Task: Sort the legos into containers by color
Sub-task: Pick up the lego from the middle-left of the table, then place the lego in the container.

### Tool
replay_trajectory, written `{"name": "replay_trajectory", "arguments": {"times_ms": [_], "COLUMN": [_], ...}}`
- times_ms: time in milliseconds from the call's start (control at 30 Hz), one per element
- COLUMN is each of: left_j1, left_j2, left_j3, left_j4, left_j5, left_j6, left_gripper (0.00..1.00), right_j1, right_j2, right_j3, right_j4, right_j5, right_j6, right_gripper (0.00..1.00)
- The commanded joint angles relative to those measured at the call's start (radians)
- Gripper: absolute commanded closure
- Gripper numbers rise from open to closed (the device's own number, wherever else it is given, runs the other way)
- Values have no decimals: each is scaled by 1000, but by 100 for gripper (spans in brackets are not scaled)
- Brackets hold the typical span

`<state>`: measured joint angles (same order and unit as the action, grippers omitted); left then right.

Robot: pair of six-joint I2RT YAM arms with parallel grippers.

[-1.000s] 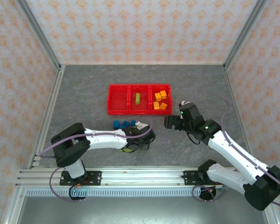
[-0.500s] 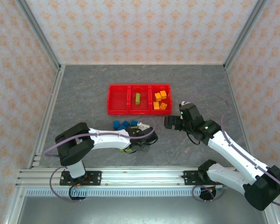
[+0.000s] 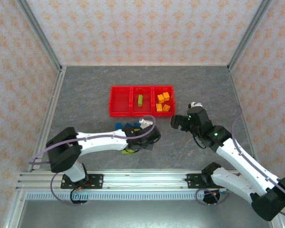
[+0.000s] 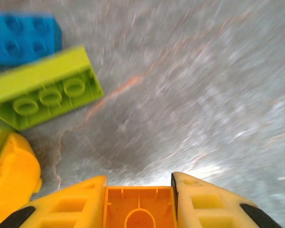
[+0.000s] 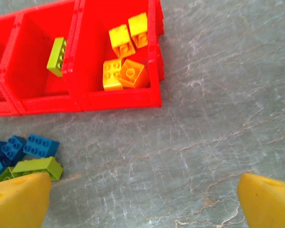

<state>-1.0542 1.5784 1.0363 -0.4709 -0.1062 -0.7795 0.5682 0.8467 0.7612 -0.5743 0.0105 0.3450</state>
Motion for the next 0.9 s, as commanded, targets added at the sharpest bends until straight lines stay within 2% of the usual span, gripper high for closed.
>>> {"name": "replay_trajectory", "arguments": {"times_ms": [0,233,467,867], "left_j1": [58,198,307,341], "left_j2": [-86,-90,26,292], "left_j3": [65,209,357,612], "left_j4": [-52,-127,-129,-96], "left_j5": [-90,-157,-139,-16], "left_j6": [27,150,257,315], "left_gripper": [85,86,86,87], "right_j1": [-5,-5,-5,-5], "right_j2": [-53,-120,-149,-167], "right_j3": [-16,-25,-31,-33], "right_j4": [13,17,21,24], "right_j5": [90,135,163,172], "right_j6": [33,48,55,54], "right_gripper": [0,0,0,0]}}
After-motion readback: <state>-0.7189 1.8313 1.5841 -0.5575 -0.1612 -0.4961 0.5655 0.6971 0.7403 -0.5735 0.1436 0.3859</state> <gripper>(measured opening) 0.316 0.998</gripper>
